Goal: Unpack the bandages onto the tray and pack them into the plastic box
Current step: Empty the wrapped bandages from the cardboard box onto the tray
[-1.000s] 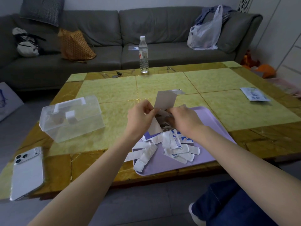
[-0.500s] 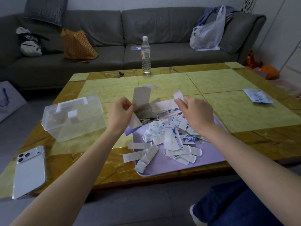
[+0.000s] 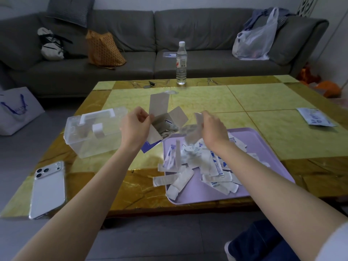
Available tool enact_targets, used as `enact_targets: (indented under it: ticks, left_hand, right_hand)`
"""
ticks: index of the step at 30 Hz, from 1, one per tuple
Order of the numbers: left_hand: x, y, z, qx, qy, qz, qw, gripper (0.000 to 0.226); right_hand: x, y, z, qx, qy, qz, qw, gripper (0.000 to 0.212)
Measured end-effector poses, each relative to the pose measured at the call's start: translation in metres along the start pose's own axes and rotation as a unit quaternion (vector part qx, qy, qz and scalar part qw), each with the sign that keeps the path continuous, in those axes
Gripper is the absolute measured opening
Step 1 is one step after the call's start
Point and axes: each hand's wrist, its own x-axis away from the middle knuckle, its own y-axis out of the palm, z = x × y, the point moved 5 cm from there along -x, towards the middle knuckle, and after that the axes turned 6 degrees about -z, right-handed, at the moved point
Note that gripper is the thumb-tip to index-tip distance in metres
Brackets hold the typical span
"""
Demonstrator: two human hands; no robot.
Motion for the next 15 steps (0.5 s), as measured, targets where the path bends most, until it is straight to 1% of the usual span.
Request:
enact_targets:
  ticks: [3,5,7,8,10,12,13,15]
  left_hand:
    - [0.002,0.0,0.0,0.011,0.001,0.0,1.0,0.016]
    - [0.004,0.001,0.001,0.018,-0.001,-0.005,1.0,0.017]
    - [0.006,0.005,0.003,0.031,0.005,-0.011,0.999,0.017]
    - [0.007,0.007,0.005,0.036,0.007,-0.017,0.999,0.017]
    - [0.009,0.012,0.008,0.043,0.013,-0.028,0.999,0.017]
    - [0.013,0.017,0.01,0.045,0.017,-0.037,0.998,0.017]
    - [0.014,0.019,0.012,0.046,0.02,-0.041,0.998,0.017]
    - [0.017,0.024,0.016,0.042,0.027,-0.051,0.997,0.016]
  right_hand:
    - [-0.002,0.006,-0.003,-0.056,-0.036,-0.016,0.998,0.051]
    - [0.0,0.008,-0.004,-0.057,-0.064,-0.018,0.996,0.055]
    - [0.006,0.005,-0.005,-0.05,-0.091,0.01,0.995,0.048]
    - [0.01,0.001,-0.008,-0.054,-0.111,0.041,0.992,0.043]
    - [0.022,-0.01,-0.017,-0.055,-0.172,0.111,0.977,0.031]
    - [0.031,-0.014,-0.026,-0.032,-0.232,0.141,0.962,0.026]
    - [0.033,-0.013,-0.028,-0.02,-0.248,0.127,0.96,0.026]
    - [0.029,-0.004,-0.028,0.01,-0.236,0.053,0.97,0.028]
